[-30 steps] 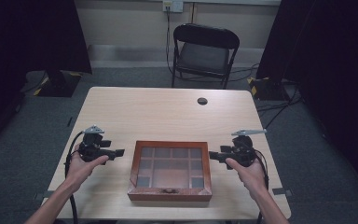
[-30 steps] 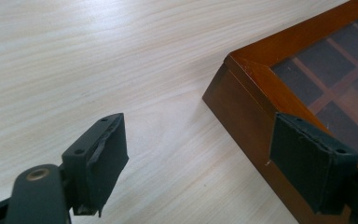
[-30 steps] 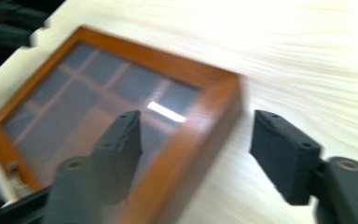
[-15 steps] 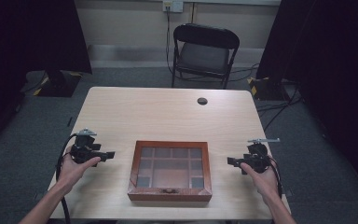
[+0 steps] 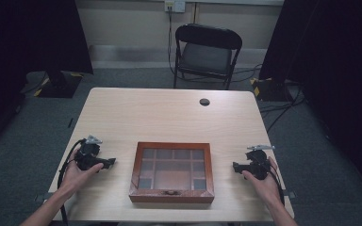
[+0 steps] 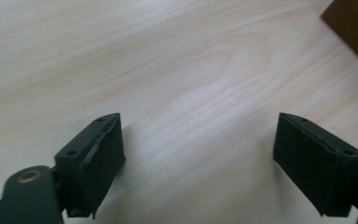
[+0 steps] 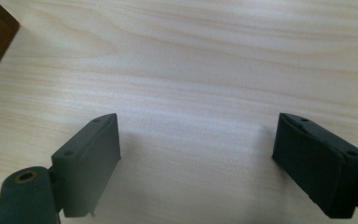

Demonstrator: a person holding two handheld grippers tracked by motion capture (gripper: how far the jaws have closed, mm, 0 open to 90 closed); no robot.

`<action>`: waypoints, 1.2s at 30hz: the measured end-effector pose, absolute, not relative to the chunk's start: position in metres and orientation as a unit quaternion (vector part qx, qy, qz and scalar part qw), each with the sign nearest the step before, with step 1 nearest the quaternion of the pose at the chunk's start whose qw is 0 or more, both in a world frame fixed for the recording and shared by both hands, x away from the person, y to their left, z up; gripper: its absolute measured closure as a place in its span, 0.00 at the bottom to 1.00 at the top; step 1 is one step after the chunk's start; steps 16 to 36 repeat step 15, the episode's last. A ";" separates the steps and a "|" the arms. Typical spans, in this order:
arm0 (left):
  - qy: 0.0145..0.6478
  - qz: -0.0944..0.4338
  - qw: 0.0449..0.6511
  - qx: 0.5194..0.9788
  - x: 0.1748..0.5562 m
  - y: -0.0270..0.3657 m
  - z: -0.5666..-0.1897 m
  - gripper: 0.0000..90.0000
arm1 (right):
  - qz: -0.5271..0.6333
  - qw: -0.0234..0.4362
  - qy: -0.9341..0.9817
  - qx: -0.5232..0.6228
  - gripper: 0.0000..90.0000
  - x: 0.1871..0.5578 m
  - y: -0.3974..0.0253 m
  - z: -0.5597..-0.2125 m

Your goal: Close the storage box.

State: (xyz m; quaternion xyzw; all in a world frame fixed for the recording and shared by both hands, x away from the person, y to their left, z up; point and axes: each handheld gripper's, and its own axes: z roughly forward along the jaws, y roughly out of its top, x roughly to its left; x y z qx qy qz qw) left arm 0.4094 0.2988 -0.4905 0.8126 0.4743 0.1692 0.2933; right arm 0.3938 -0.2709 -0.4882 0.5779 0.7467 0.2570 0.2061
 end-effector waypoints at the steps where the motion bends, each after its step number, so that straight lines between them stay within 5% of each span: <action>1: 0.470 0.175 0.299 0.812 0.409 0.298 -0.493 0.10 | 0.264 0.212 0.744 0.576 0.04 0.394 -0.270 -0.491; 5: 0.485 0.185 0.303 0.799 0.410 0.297 -0.498 0.00 | 0.287 0.233 0.732 0.572 0.00 0.394 -0.269 -0.499; 36: 0.474 0.198 0.333 0.791 0.409 0.299 -0.503 0.00 | 0.299 0.243 0.728 0.568 0.00 0.393 -0.269 -0.501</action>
